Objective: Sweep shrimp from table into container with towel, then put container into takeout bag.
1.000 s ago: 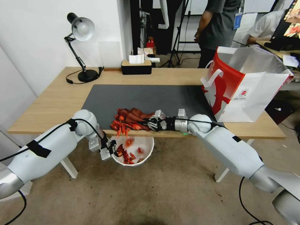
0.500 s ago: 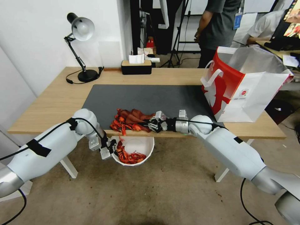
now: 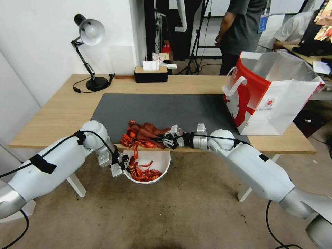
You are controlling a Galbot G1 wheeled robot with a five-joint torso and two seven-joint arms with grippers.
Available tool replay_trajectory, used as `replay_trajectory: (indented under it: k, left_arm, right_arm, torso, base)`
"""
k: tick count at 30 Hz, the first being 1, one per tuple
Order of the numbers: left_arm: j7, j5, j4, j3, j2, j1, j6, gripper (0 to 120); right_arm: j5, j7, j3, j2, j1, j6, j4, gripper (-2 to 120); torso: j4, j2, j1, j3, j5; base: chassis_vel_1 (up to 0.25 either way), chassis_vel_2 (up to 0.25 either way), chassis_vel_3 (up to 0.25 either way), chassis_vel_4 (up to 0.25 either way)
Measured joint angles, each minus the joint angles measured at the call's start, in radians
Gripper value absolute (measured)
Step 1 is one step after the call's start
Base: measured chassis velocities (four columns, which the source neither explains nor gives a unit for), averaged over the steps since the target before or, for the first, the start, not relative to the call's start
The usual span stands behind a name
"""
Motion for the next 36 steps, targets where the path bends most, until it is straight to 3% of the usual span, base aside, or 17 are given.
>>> replay_trajectory:
  k: [36]
  left_arm:
    - [-0.003,-0.007,-0.028,-0.048,0.068,0.036,-0.008,0]
  right_arm:
    - [0.003,0.009,-0.023,0.008,-0.004,-0.014,0.044,2]
  torso:
    - [0.0001,0.0,0.0,0.0,0.0]
  base:
    - [0.0,0.0,0.0,0.0]
